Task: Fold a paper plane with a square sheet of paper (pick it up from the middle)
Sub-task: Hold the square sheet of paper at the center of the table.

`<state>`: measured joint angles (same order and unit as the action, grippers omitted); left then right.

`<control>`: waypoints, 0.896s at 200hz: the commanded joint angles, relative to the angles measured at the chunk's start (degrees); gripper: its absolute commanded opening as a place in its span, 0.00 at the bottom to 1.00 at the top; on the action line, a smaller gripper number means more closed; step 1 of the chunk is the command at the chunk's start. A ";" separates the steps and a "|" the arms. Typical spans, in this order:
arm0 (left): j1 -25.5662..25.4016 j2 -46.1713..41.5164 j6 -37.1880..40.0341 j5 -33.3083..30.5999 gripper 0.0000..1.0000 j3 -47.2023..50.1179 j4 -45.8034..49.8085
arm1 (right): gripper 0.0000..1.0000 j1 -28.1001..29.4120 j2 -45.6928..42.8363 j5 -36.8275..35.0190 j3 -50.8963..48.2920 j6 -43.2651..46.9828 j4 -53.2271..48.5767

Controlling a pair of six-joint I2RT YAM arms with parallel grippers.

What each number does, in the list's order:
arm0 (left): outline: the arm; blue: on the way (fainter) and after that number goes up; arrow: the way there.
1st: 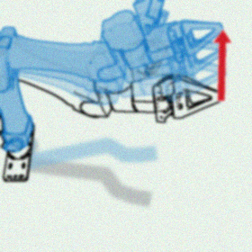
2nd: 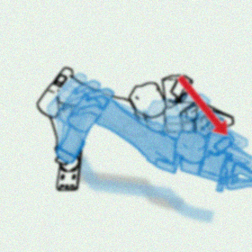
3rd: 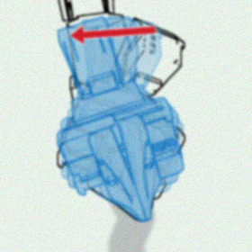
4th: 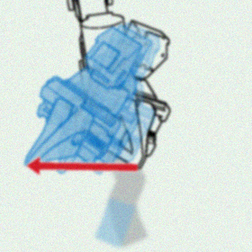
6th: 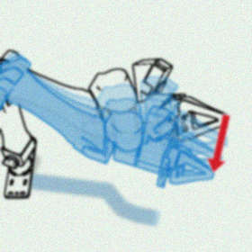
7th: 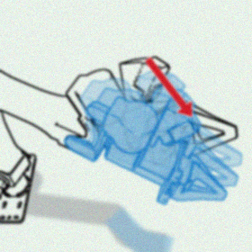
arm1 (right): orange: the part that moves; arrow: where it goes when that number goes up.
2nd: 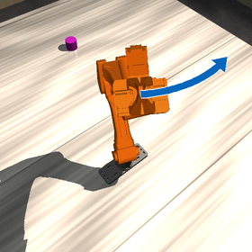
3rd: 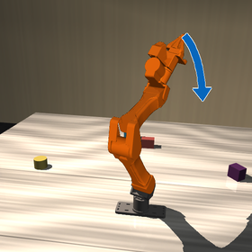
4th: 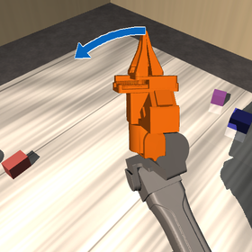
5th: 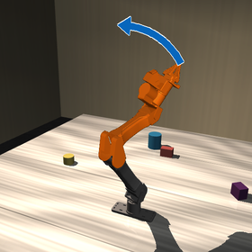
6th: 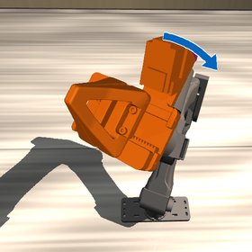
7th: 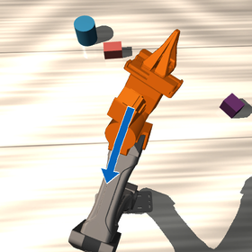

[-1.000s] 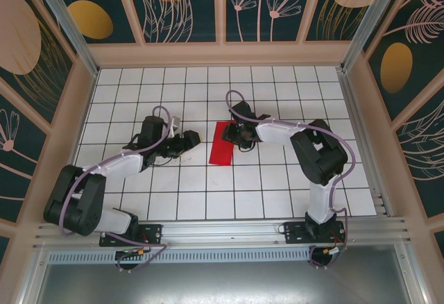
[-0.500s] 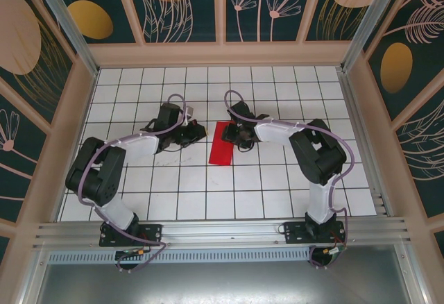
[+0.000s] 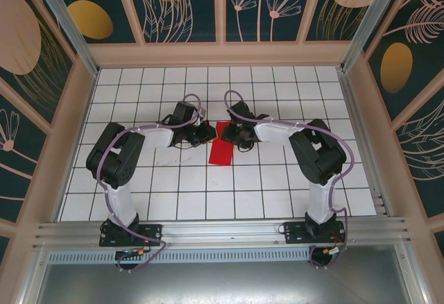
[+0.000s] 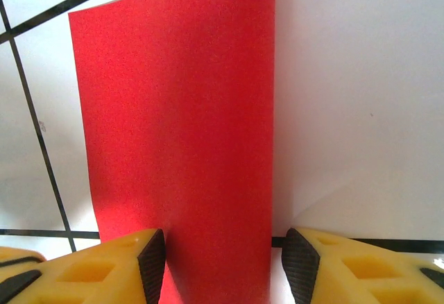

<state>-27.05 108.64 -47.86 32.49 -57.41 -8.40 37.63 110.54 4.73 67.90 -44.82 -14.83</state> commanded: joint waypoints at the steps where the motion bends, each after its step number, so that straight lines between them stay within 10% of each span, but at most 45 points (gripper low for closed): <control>1: -0.50 2.08 1.57 -1.02 0.00 -2.30 3.21 | 0.54 0.17 4.58 -2.18 -1.54 0.98 -5.38; 121: -1.78 6.16 3.80 -6.91 0.00 -1.23 8.25 | 0.57 -0.07 3.32 -1.00 0.70 1.68 -5.00; 179: -1.87 6.06 4.13 -7.12 0.00 -0.36 7.97 | 0.64 -5.95 -14.23 6.63 -8.32 -1.31 9.90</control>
<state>-28.32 113.27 -45.21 29.26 -59.64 -4.78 34.76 105.75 6.85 65.34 -43.86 -13.45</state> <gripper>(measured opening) 0.066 0.700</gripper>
